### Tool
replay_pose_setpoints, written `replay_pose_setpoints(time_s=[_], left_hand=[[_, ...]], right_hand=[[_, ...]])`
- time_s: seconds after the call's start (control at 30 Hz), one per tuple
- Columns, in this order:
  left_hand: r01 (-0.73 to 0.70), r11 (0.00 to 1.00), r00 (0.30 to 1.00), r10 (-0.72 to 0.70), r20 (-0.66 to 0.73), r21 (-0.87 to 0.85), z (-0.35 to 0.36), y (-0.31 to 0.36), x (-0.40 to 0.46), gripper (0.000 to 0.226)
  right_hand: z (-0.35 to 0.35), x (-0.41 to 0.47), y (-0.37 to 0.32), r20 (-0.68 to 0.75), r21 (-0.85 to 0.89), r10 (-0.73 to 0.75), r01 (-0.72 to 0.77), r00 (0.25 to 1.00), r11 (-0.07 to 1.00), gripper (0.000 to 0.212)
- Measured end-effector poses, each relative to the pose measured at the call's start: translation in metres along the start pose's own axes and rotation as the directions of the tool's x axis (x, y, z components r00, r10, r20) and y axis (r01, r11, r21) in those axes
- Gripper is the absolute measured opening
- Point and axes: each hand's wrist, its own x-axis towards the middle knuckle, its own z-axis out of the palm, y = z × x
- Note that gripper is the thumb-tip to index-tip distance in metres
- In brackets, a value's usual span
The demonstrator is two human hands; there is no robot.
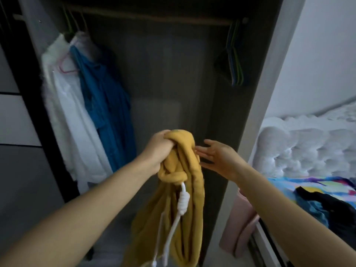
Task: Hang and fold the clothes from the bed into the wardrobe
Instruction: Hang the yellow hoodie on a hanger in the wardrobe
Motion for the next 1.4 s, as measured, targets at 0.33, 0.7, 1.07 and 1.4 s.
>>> replay_pose_setpoints(time_s=[0.33, 0.7, 1.07, 1.4], left_hand=[[0.107, 0.947, 0.994, -0.112, 0.000, 0.301, -0.051, 0.001, 0.062, 0.017], [-0.100, 0.450, 0.994, 0.080, 0.071, 0.887, -0.143, 0.008, 0.135, 0.012], [0.477, 0.866, 0.865, -0.433, 0.254, -0.149, -0.070, -0.071, 0.165, 0.044], [0.360, 0.870, 0.547, -0.488, 0.680, 0.335, -0.118, -0.031, 0.274, 0.053]], right_hand=[[0.072, 0.038, 0.022, 0.180, -0.717, -0.157, 0.239, 0.971, 0.655, 0.013], [0.034, 0.141, -0.089, 0.219, -0.548, -0.232, 0.316, 0.948, 0.774, 0.022], [0.094, 0.194, -0.100, 0.209, -0.500, -0.261, 0.332, 0.942, 0.800, 0.020], [0.024, 0.216, -0.127, -0.264, -0.635, -0.356, 0.116, 0.896, 0.763, 0.016]])
